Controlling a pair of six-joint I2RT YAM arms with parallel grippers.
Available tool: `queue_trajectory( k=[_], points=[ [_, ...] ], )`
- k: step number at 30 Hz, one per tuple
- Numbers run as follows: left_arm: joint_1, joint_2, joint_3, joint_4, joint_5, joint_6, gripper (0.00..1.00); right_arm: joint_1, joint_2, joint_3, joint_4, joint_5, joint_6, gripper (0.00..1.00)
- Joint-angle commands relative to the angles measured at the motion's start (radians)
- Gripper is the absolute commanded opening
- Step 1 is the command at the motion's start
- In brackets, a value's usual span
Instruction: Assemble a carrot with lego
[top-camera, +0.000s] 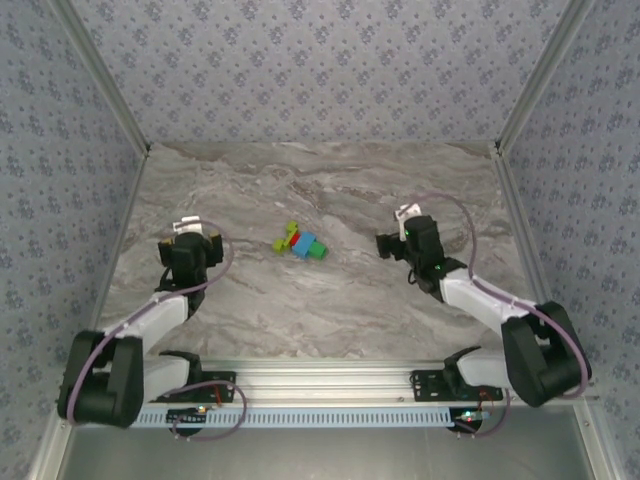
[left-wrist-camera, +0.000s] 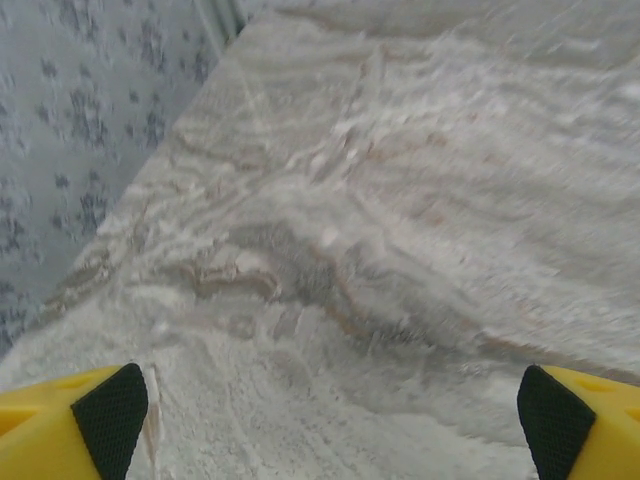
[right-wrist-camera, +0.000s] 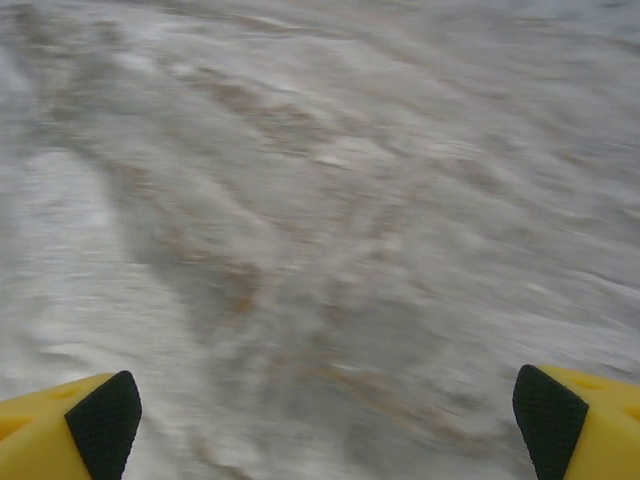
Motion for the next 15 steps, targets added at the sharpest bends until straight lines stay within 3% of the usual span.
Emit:
queue_trajectory(
  k=[1, 3, 5, 6, 15],
  points=[
    [0.01, 0.108, 0.024, 0.189, -0.02, -0.048, 0.98, -0.086, -0.041, -0.071, 0.163, 0.183, -0.016, 1.0],
    [0.016, 0.132, 0.026, 0.222, 0.069, 0.0, 0.97, -0.181, -0.012, -0.141, 0.259, 0.119, 0.016, 1.0],
    [0.017, 0.131, 0.021, 0.229, 0.09, 0.013, 0.97, -0.265, 0.037, -0.184, 0.365, 0.067, 0.046, 1.0],
    [0.018, 0.125, 0.009, 0.243, 0.103, 0.026, 0.97, -0.297, 0.03, -0.17, 0.322, 0.022, 0.086, 1.0],
    [0.069, 0.114, -0.028, 0.317, 0.156, 0.03, 0.97, -0.351, 0.144, -0.16, 0.483, -0.102, -0.026, 1.0]
  ],
)
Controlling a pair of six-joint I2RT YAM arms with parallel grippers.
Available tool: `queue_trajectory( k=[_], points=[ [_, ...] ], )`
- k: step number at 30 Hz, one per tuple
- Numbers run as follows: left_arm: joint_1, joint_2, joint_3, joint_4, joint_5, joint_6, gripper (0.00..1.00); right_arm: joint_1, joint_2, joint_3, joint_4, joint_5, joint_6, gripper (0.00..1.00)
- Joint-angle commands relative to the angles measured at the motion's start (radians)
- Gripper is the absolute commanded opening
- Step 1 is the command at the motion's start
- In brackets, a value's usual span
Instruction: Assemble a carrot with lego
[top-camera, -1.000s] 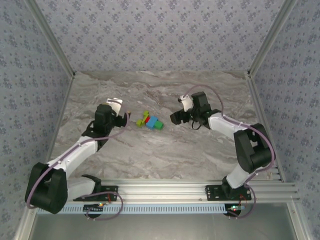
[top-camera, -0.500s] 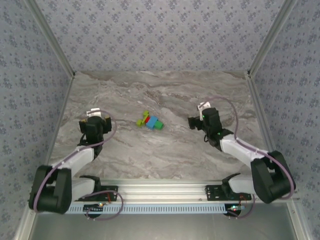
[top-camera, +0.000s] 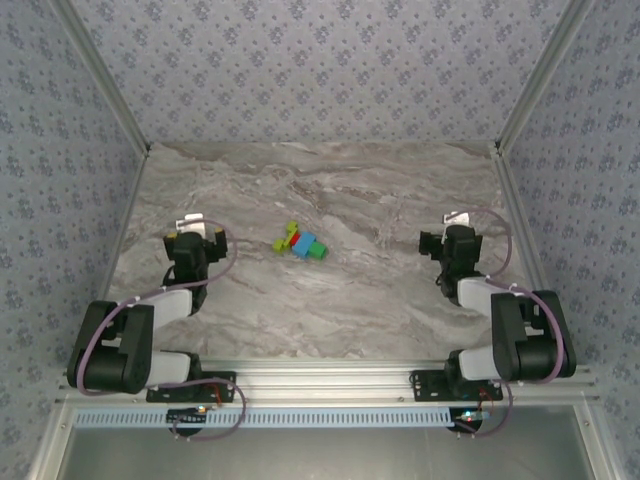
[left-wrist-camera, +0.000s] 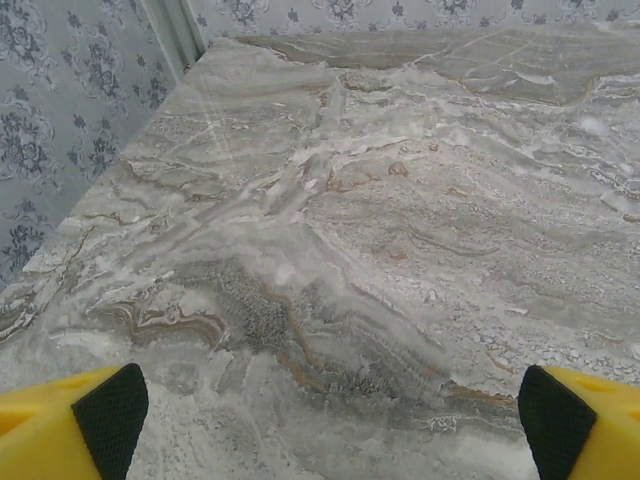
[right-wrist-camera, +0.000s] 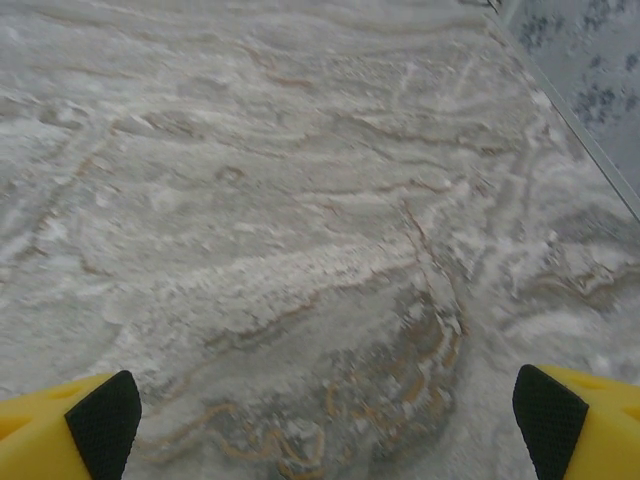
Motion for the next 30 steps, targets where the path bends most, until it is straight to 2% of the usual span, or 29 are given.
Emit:
queue_trajectory(
  k=[1, 2, 4, 5, 8, 10, 11, 13, 16, 23, 30],
  points=[
    [0.033, -0.01, 0.003, 0.055, 0.052, 0.001, 0.97, -0.021, 0.056, -0.03, 0.217, -0.047, -0.032, 1.0],
    [0.04, -0.006, 0.007, 0.052, 0.06, -0.001, 0.97, -0.032, 0.088, -0.028, 0.254, -0.049, -0.02, 1.0],
    [0.06, 0.002, 0.012, 0.054, 0.088, -0.003, 0.98, -0.061, 0.089, 0.009, 0.17, -0.095, 0.002, 1.0],
    [0.065, 0.011, 0.021, 0.048, 0.095, -0.002, 0.97, -0.068, 0.106, 0.011, 0.186, -0.104, 0.006, 1.0],
    [0.067, 0.028, 0.032, 0.057, 0.107, 0.015, 0.97, -0.07, 0.113, 0.0, 0.203, -0.089, 0.012, 1.0],
    [0.074, 0.101, -0.043, 0.288, 0.135, 0.038, 0.98, -0.07, 0.119, -0.014, 0.231, -0.089, 0.014, 1.0],
    [0.083, 0.153, -0.051, 0.336, 0.18, 0.046, 0.98, -0.066, 0.141, -0.027, 0.272, -0.087, 0.008, 1.0],
    [0.084, 0.19, 0.0, 0.261, 0.296, 0.093, 0.98, -0.038, 0.144, -0.043, 0.307, -0.048, -0.012, 1.0],
    [0.103, 0.207, 0.04, 0.202, 0.286, 0.063, 0.98, -0.017, 0.147, -0.06, 0.348, 0.0, -0.023, 1.0],
    [0.106, 0.21, 0.047, 0.195, 0.264, 0.049, 0.98, -0.019, 0.149, -0.052, 0.339, 0.002, -0.017, 1.0],
    [0.126, 0.214, 0.072, 0.153, 0.292, 0.03, 0.98, -0.063, 0.145, -0.027, 0.279, -0.096, 0.001, 1.0]
  ],
)
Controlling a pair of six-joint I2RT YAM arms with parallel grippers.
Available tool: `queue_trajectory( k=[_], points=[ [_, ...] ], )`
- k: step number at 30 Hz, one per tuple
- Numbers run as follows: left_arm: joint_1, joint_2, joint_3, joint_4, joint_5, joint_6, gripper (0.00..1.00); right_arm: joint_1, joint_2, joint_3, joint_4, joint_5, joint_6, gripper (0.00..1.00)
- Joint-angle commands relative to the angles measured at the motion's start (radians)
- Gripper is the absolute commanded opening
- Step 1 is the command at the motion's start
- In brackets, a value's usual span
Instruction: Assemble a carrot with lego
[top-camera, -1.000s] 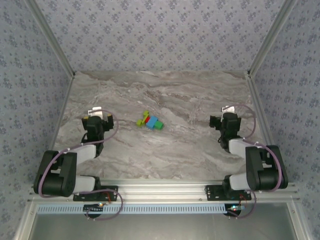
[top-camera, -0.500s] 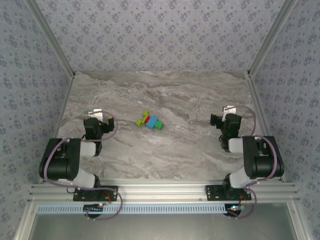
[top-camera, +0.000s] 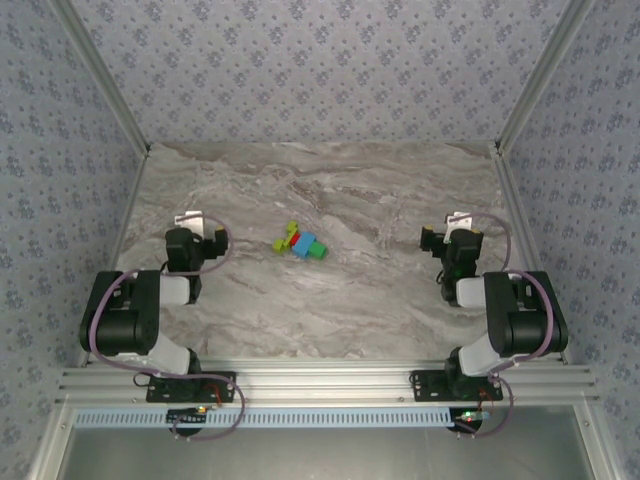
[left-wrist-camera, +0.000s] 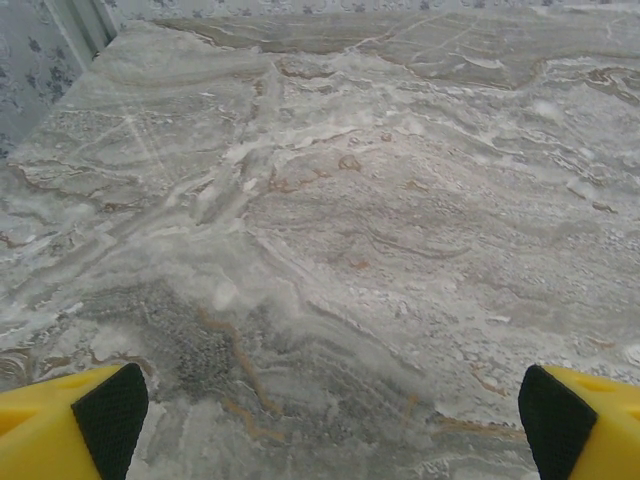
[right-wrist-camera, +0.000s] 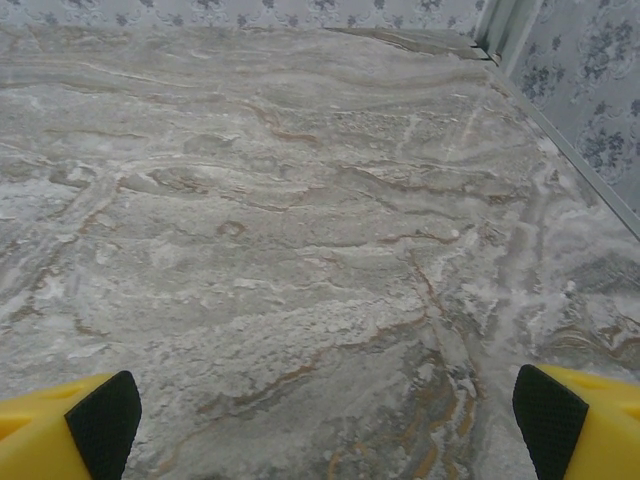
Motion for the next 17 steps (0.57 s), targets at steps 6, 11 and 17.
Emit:
queue_trajectory(
  k=[6, 11, 17],
  points=[
    [0.009, 0.003, 0.024, -0.011, 0.026, -0.014, 0.98, -0.012, 0.008, 0.023, -0.014, -0.044, 0.011, 1.0],
    [0.013, 0.004, 0.027, -0.016, 0.036, -0.016, 0.98, -0.013, 0.008, 0.023, -0.014, -0.043, 0.011, 1.0],
    [0.013, 0.004, 0.026, -0.015, 0.037, -0.016, 0.98, -0.014, 0.007, 0.024, -0.014, -0.043, 0.011, 1.0]
  ],
)
